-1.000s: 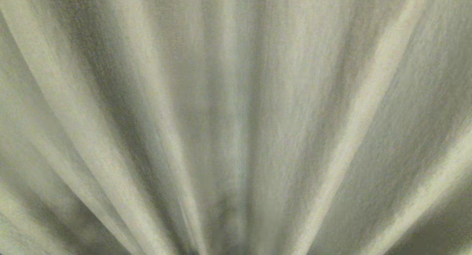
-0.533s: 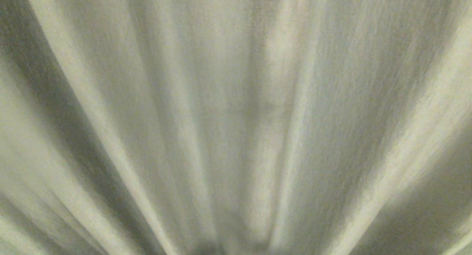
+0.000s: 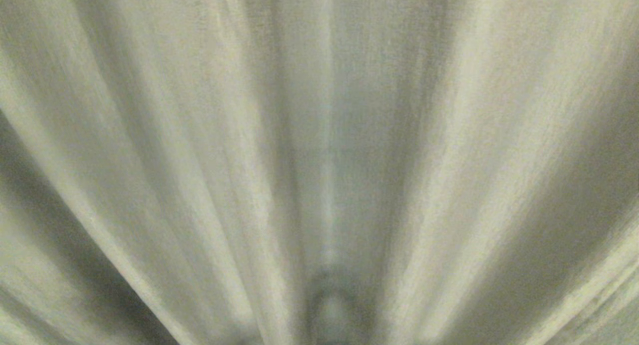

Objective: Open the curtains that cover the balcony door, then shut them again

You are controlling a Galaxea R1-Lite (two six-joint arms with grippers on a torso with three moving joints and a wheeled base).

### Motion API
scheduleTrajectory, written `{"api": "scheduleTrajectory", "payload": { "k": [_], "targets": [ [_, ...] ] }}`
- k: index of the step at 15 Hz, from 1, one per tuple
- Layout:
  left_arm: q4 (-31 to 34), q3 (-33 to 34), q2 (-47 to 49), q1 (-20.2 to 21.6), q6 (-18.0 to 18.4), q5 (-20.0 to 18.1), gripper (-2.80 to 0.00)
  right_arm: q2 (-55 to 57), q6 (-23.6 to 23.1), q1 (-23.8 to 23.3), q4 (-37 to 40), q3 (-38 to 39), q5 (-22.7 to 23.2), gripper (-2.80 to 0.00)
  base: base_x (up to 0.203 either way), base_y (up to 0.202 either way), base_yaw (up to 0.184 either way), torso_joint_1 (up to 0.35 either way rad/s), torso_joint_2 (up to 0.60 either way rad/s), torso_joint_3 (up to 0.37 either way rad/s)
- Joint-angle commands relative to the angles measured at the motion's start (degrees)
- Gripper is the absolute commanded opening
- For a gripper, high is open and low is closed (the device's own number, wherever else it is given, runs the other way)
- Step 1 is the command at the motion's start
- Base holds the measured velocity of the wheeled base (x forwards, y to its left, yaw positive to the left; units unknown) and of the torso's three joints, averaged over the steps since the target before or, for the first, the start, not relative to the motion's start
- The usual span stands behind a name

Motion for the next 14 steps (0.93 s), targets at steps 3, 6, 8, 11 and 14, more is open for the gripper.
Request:
{"api": "scheduleTrajectory", "payload": {
  "k": [3,6,8,11,14],
  "targets": [
    [-0.03,0.00,-0.10,0.02,-0.02,0.02,-2.80,0.00,-0.03,0.01,-0.02,0.00,0.02,-2.80,0.000,-0.191,0.003,0.002,0.00,0.004],
    [-0.12,0.00,-0.10,0.02,-0.02,0.02,-2.80,0.00,-0.03,0.01,-0.02,0.00,0.02,-2.80,0.000,-0.192,0.002,0.003,0.00,0.002],
    [-0.12,0.00,-0.10,0.02,-0.02,0.02,-2.80,0.00,-0.03,0.01,-0.02,0.00,0.02,-2.80,0.000,-0.189,0.003,0.002,0.00,0.002],
    [-0.12,0.00,-0.10,0.02,0.07,0.02,-2.80,0.00,-0.12,0.01,0.07,0.00,0.02,-2.80,0.000,-0.191,0.004,0.003,0.00,0.003],
    [-0.12,0.00,-0.10,0.02,0.16,0.02,-2.80,0.00,-0.12,0.01,0.07,0.00,0.02,-2.80,0.000,-0.192,0.002,0.003,0.00,0.005]
  ]
}}
